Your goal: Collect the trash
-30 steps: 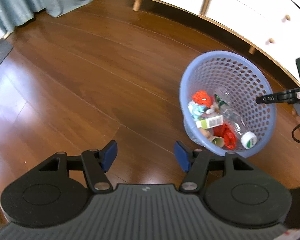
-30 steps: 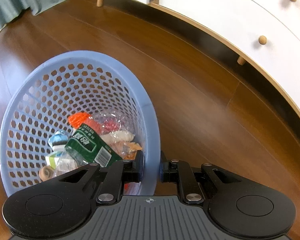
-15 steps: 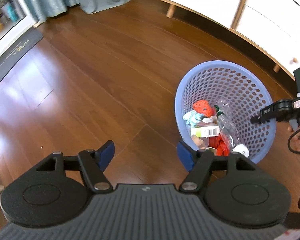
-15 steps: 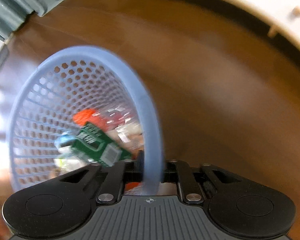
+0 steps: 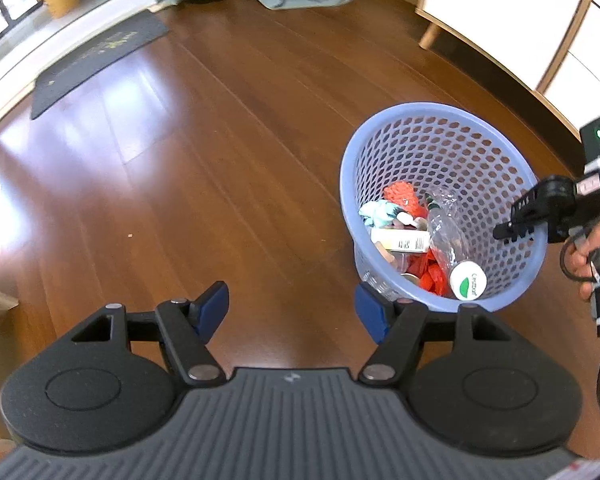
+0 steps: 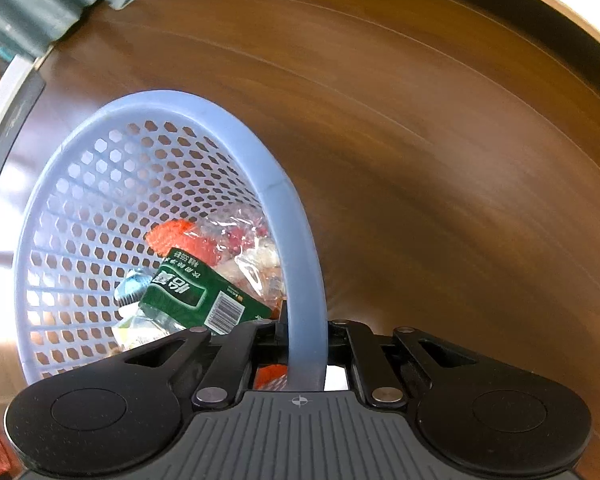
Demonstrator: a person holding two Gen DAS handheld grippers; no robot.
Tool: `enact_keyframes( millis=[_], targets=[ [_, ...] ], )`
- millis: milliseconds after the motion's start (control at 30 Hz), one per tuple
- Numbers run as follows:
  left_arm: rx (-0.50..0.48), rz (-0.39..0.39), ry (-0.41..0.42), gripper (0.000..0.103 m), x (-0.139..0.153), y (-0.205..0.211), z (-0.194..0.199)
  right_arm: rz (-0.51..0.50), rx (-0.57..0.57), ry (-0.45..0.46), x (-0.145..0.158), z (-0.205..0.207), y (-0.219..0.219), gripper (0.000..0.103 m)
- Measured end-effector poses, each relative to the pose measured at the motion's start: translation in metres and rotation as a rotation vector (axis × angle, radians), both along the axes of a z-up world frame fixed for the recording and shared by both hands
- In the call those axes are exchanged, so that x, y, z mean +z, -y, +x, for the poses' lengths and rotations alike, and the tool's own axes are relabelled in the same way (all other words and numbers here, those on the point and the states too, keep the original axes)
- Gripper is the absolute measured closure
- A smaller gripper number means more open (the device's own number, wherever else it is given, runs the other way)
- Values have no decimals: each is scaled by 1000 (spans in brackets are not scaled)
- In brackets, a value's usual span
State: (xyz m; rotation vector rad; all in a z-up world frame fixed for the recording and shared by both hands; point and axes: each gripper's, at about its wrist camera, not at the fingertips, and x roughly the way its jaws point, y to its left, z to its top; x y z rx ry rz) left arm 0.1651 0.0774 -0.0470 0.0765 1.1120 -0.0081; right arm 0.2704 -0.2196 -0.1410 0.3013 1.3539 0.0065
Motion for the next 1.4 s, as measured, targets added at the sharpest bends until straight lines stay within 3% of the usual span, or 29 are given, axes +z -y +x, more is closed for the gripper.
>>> enact_keyframes(
  millis=[133,233,333,367,400,500,667,867,967,1133,1400],
  targets=[
    [36,-11,40,35,0,-6,-21,-97,115,97,13,-5,-16,99],
    [44,-26,52,31,2,-6,-45,-65,156,110,15,-15,-12,93],
    [44,-28,47,28,5,-4,-58,22,179,135,21,0,-8,65],
    [43,-25,45,28,8,-2,-61,-10,184,154,25,0,-8,41],
    [35,-21,45,27,10,-2,-61,-43,190,188,30,-1,-8,28],
    [6,10,57,18,26,9,-68,-113,177,235,50,-7,-2,28],
    [-23,22,95,14,70,25,-84,-48,186,297,109,-32,18,27],
    [-32,-25,143,7,110,41,-120,-68,312,385,194,-128,19,27],
    [-27,-34,145,7,116,46,-152,-78,356,390,216,-189,11,27],
    [-13,-69,119,7,121,53,-204,-80,405,395,221,-272,5,27],
    [16,-51,161,7,122,65,-269,-115,403,457,205,-356,0,28]
  ],
)
